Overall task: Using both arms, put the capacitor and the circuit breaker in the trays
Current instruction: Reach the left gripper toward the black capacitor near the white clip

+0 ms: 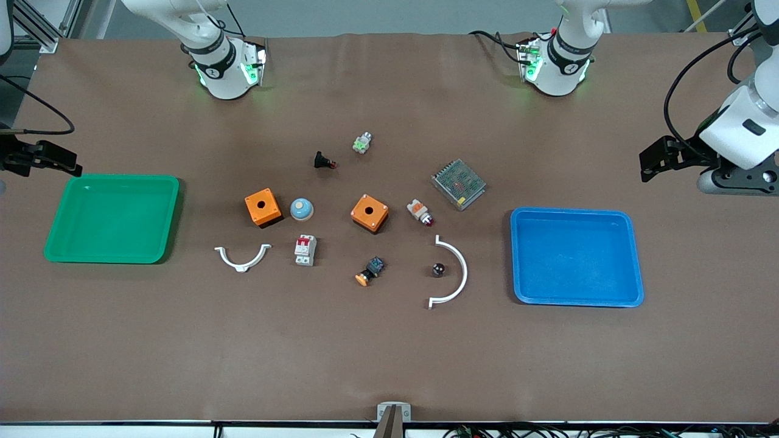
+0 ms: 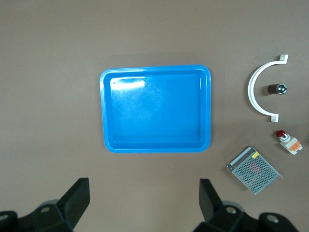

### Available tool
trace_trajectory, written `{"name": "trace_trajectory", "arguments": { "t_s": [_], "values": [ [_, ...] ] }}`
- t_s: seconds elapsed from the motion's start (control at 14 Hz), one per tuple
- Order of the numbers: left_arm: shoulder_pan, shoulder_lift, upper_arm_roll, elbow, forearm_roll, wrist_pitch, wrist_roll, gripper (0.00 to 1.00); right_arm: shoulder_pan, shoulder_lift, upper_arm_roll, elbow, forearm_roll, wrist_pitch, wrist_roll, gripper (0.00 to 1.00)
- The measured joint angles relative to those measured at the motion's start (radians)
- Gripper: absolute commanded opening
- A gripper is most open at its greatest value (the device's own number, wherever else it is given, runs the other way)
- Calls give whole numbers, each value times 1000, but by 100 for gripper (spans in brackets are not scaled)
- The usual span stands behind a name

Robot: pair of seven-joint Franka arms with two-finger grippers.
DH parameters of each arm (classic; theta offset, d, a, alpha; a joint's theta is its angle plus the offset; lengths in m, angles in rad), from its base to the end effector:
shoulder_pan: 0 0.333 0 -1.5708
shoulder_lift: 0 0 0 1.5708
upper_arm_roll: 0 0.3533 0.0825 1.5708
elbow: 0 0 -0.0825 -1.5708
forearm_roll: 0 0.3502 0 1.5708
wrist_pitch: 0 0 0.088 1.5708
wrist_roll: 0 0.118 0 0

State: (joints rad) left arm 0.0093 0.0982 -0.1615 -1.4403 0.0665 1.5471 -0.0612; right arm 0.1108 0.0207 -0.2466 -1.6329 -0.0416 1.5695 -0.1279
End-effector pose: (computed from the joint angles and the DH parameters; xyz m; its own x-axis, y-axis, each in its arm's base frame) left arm 0.5483 -0.0705 0.6538 0.9960 -0.0885 0.0130 -0.0877 -0.9949 -0.0500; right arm 0.5179 -0.0743 0.6132 0.9960 -0.0079 -0.0886 -0.0048 -0.9994 0.0355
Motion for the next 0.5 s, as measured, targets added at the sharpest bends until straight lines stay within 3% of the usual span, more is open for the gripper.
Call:
{"name": "trace_trajectory", "arguments": {
  "t_s": [0.5],
  "values": [
    [-21, 51, -5, -11, 0, 20, -1, 100, 0, -1, 10, 84, 2, 6, 106, 100]
  ]
}}
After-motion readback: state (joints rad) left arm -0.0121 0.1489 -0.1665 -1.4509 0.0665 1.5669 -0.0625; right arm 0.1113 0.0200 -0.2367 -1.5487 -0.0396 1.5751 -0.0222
